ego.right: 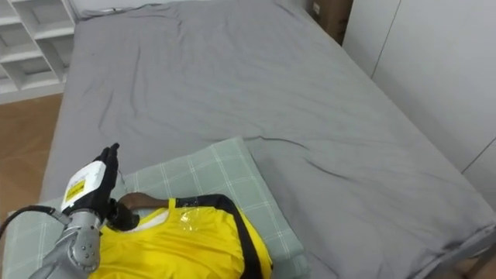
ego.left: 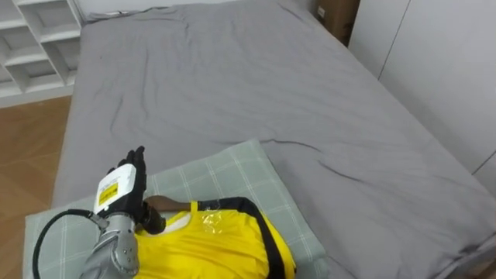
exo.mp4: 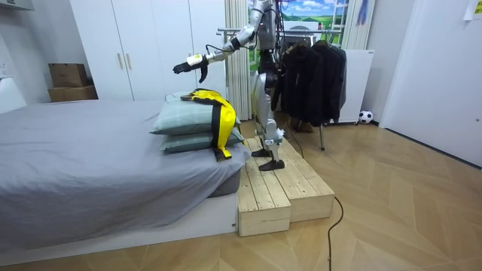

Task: Hang clothes

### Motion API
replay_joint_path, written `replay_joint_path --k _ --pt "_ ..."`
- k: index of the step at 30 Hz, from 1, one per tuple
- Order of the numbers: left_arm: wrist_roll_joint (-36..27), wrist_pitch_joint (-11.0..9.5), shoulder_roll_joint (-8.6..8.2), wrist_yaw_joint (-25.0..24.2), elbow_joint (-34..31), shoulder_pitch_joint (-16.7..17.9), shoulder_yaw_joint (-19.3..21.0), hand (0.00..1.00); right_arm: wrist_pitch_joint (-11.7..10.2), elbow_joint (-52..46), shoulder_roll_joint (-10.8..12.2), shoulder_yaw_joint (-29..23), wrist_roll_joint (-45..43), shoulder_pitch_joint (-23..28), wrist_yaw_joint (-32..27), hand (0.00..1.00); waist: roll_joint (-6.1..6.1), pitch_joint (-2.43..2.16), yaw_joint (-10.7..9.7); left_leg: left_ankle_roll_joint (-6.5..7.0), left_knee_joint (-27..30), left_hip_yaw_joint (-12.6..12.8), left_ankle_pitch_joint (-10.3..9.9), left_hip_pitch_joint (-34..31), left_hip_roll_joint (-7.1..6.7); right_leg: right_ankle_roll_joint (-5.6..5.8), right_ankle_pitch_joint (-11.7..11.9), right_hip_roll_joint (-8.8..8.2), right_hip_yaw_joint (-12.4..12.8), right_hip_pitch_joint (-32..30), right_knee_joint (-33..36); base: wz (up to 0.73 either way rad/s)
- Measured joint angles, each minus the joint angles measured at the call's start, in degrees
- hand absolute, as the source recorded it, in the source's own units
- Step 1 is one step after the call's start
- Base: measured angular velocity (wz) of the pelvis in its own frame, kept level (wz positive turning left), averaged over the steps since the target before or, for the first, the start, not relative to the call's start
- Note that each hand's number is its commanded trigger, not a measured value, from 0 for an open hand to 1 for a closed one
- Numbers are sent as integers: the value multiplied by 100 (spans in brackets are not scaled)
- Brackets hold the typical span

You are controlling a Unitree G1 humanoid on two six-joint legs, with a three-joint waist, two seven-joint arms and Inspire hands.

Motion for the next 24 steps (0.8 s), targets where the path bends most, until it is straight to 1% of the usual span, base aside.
replay_joint_path --k 3,7,9,12,16,18,21,24 --pt "-2 -44 8 0 220 -66 3 0 -59 107 2 1 110 -121 -24 0 9 8 -7 0 29 -6 0 -155 9 -2 -1 1 -17 -144 40 4" --pt "-3 -59 16 0 370 -106 39 0 -106 105 4 22 279 -147 -105 0 5 15 7 -1 102 0 1 -344 21 -11 3 4 -15 -314 69 1" --pt "-8 -68 32 -1 513 -135 139 0 -140 101 8 108 286 -248 -115 0 -21 34 23 -1 104 23 1 -434 46 -16 5 5 -8 -452 128 -7" --pt "-171 -66 43 -11 747 -134 136 0 -145 95 14 129 471 -326 -116 0 -50 52 29 -1 106 44 1 -492 46 -22 8 16 -2 -528 144 -3" --pt "-216 -65 42 -21 1035 -134 129 0 -151 87 21 221 827 -371 -136 0 -50 52 28 -1 124 42 1 -568 54 -27 11 18 -3 -608 161 0" --pt "-212 -64 42 -23 1175 -132 127 0 -154 82 37 223 1123 -443 -192 0 -58 57 59 -1 122 41 1 -569 52 -27 11 21 0 -610 150 0" --pt "-213 -70 41 -11 1243 -131 127 0 -180 68 52 227 1344 -451 -232 0 -60 58 125 -1 121 42 1 -568 49 -28 10 19 4 -612 147 0" --pt "-215 -75 41 17 1250 -132 127 0 -182 63 53 229 1369 -453 -232 0 -68 60 183 -1 121 41 1 -570 45 -36 5 11 -3 -611 148 0"
